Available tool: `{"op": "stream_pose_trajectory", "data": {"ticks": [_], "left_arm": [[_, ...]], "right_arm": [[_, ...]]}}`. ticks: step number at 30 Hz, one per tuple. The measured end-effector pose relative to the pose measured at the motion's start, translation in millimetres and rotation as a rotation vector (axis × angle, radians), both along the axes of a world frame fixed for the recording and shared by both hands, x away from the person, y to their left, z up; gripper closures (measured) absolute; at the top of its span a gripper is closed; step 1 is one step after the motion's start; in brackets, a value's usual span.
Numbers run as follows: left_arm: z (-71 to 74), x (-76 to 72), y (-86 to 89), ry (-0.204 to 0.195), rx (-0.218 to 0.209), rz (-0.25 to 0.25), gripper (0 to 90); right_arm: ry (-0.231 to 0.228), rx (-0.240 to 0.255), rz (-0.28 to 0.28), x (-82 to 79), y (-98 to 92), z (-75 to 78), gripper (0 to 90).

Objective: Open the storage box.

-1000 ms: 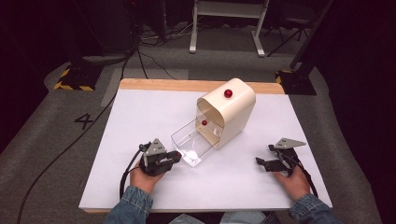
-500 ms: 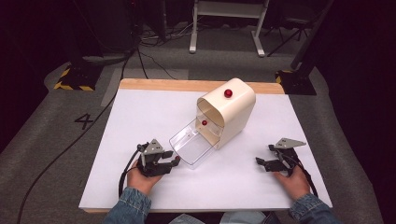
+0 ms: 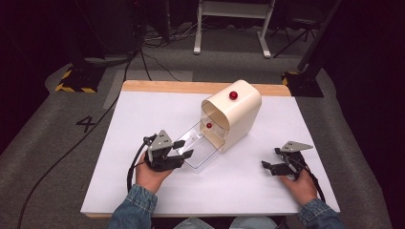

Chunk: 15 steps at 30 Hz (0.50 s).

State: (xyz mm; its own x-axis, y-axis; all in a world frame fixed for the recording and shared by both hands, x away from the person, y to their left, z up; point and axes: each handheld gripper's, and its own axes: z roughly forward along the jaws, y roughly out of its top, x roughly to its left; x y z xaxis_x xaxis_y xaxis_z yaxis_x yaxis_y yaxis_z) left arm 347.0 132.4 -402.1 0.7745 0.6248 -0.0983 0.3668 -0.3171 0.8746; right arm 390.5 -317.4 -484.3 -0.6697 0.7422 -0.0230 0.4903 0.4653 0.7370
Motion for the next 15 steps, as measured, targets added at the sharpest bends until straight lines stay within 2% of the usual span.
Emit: {"op": "stream_pose_trajectory", "data": {"ticks": [4, 15], "left_arm": [[7.8, 8.0, -8.5, -0.015, 0.002, -0.007, 52.0], [22.3, 25.2, -26.0, -0.043, -0.036, -0.037, 51.9]], "right_arm": [[0.0, 0.0, -0.001, 0.0, 0.0, 0.0, 15.5], [0.0, -0.001, -0.001, -0.1, 0.1, 0.0, 15.5]]}}
